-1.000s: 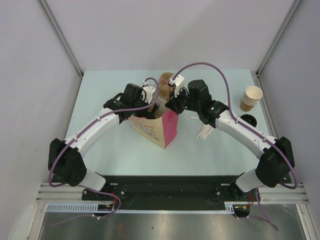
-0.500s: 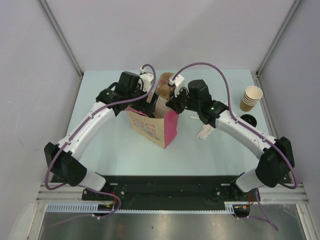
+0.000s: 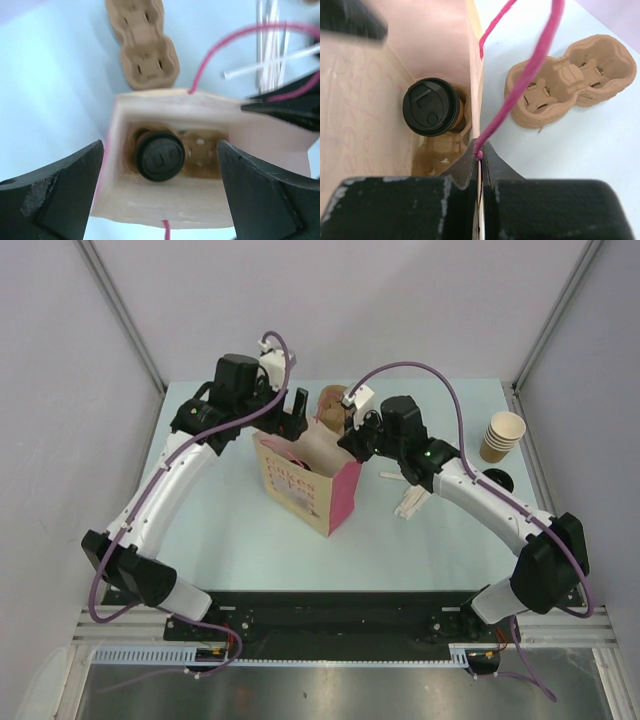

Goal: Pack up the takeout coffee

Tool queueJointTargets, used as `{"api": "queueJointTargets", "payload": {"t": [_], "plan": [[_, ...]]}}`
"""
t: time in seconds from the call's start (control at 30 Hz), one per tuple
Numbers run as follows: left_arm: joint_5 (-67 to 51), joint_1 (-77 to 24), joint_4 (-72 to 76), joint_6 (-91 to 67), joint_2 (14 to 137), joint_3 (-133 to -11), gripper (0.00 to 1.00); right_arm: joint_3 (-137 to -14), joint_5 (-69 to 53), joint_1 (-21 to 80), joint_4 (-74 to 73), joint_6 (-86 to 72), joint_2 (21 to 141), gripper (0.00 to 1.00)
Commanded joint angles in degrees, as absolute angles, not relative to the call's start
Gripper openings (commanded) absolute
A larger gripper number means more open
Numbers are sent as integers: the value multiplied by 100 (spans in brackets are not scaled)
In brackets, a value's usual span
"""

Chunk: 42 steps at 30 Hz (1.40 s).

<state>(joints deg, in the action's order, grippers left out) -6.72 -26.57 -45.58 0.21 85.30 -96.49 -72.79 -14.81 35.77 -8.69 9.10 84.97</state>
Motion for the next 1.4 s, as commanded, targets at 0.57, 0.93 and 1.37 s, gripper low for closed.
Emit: {"api": "queueJointTargets", "payload": {"t": [0.57, 0.93, 1.37], "plan": [[-765, -1723, -3920, -132, 8771, -10336, 99, -8270, -1599, 3340, -1160, 1002, 8886, 43], [-932, -1477, -4139, -44, 8771, -10380, 100, -9930, -2214, 2963, -2687, 1167, 8859, 98], [-1634, -686, -4201, -158, 8947, -10582, 100, -11363, -2365, 1687, -6712, 3978, 9702, 92]]}}
